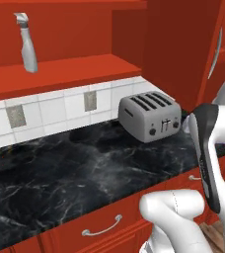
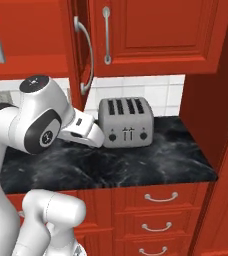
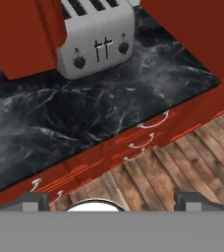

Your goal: Move the cutting board and knife to the sink. Then move spray from the cabinet to the counter.

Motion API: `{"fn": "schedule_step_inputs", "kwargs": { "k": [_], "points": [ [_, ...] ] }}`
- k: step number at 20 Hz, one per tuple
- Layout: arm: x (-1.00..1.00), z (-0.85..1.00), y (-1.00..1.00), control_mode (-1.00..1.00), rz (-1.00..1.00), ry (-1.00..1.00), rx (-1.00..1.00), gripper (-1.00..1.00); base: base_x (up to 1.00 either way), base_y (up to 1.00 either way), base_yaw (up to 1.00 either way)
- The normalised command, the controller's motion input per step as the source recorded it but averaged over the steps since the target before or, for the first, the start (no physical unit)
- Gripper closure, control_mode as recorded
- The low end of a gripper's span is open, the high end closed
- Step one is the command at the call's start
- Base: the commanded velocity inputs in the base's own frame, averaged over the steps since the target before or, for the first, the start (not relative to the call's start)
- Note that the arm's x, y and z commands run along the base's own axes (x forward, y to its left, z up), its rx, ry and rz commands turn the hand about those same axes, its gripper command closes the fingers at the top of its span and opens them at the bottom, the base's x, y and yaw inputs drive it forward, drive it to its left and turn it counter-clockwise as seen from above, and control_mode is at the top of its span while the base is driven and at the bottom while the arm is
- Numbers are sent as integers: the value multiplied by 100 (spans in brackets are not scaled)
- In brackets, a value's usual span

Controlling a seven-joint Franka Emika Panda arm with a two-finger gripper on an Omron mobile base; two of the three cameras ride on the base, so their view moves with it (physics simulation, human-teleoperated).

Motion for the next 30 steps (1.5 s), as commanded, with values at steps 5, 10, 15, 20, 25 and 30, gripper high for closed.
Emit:
{"fn": "schedule_step_inputs", "kwargs": {
  "k": [5, 10, 15, 20, 25, 30],
  "points": [
    [0, 0, 0, 100, 0, 0, 0, -100, -6, 20, 37],
    [0, 0, 0, 100, 0, 0, 0, -100, -23, 21, 19],
    [0, 0, 0, 100, 0, 0, 0, -100, -29, 3, 2],
    [0, 0, 0, 100, 0, 0, 0, -100, -60, 19, 24],
    [0, 0, 0, 100, 0, 0, 0, -100, -46, 24, 40],
    [0, 0, 0, 100, 0, 0, 0, -100, -23, 38, 41]
  ]
}}
